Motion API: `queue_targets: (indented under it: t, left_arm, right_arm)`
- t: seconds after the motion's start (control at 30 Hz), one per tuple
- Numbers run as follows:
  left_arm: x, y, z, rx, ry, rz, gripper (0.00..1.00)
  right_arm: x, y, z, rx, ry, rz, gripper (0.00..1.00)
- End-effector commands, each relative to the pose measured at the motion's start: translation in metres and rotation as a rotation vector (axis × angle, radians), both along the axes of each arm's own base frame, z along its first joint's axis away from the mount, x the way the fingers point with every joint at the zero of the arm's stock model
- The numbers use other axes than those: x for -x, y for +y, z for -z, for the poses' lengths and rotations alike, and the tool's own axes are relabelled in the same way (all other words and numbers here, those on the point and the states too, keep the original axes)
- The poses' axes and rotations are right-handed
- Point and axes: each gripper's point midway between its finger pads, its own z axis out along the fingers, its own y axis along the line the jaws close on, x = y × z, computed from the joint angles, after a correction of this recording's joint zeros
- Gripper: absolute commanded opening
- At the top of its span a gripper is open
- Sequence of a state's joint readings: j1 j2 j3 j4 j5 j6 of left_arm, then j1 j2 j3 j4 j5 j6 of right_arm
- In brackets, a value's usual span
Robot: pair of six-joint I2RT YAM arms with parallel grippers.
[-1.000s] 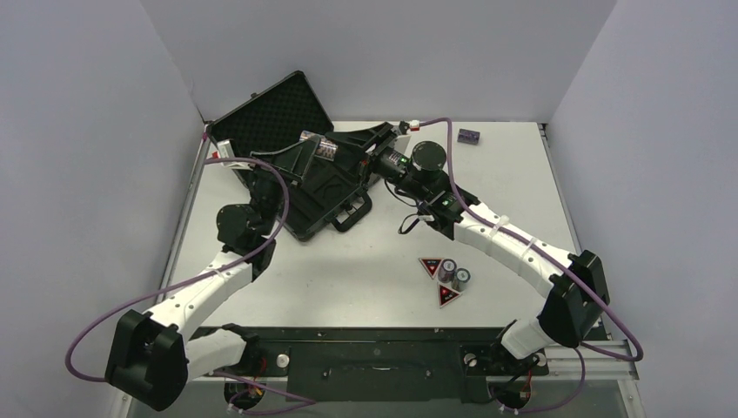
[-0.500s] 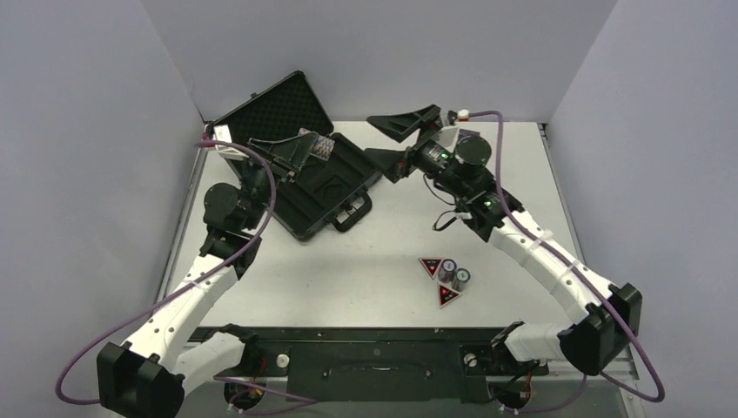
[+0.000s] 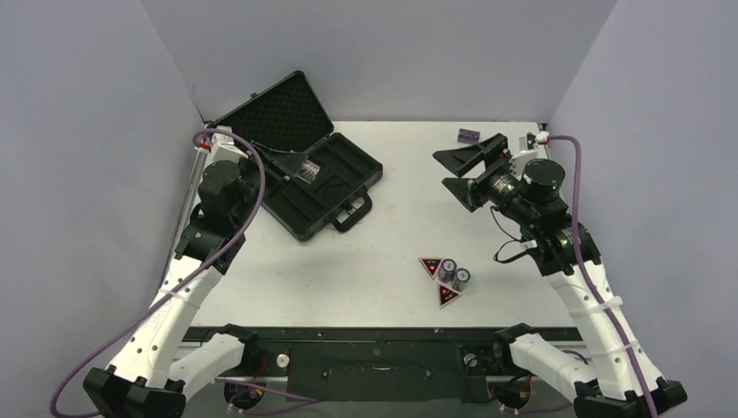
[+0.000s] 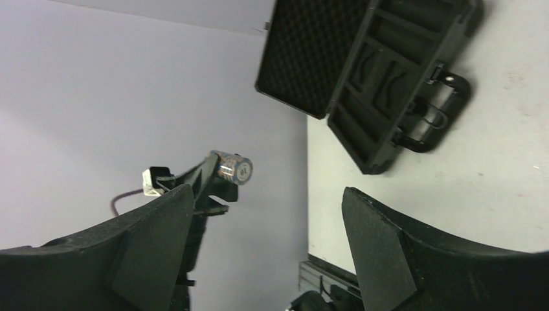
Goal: Pack up texas hold em set
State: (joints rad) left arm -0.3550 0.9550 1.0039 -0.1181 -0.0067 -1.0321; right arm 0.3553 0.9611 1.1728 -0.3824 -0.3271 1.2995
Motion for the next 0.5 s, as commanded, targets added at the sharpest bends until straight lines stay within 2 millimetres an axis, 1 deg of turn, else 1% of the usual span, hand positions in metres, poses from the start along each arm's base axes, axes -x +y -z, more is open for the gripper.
queue_targets:
  t: [0.0,0.03,0.07,0.1,0.13,0.17,0.2,0.27,0.3,0.47]
  left_arm:
    - [0.000,0.039,0.021,-0.075,0.208,-0.139,0.00]
    - [0.000,0.040,0.026,-0.073,0.237,-0.134,0.00]
    - [0.001,0.046,0.035,-0.080,0.278,-0.147,0.00]
    - [0.000,0.047,0.036,-0.080,0.294,-0.140,0.00]
    - [0.001,0.051,0.043,-0.089,0.326,-0.145,0.00]
    - [-0.001,0.053,0.043,-0.102,0.335,-0.146,0.00]
    - [0.000,0.058,0.048,-0.115,0.363,-0.153,0.00]
    - [-0.002,0.066,0.055,-0.160,0.414,-0.162,0.00]
    - [-0.003,0.069,0.062,-0.194,0.459,-0.159,0.00]
    - [-0.011,0.083,0.087,-0.303,0.581,-0.152,0.00]
  right_arm:
    - [0.021,-0.018,0.033,0.135,0.041,-0.002,0.80]
    - [0.022,-0.019,0.037,0.141,0.045,-0.001,0.80]
    - [0.025,-0.021,0.039,0.150,0.044,0.001,0.80]
    - [0.026,-0.022,0.043,0.156,0.051,0.003,0.79]
    - [0.028,-0.024,0.044,0.162,0.050,0.006,0.79]
    - [0.028,-0.025,0.047,0.170,0.054,0.007,0.79]
    - [0.028,-0.026,0.049,0.174,0.055,0.010,0.79]
    - [0.028,-0.027,0.055,0.183,0.065,0.013,0.79]
    - [0.028,-0.027,0.059,0.185,0.072,0.012,0.79]
    - [0.028,-0.028,0.067,0.198,0.088,0.010,0.79]
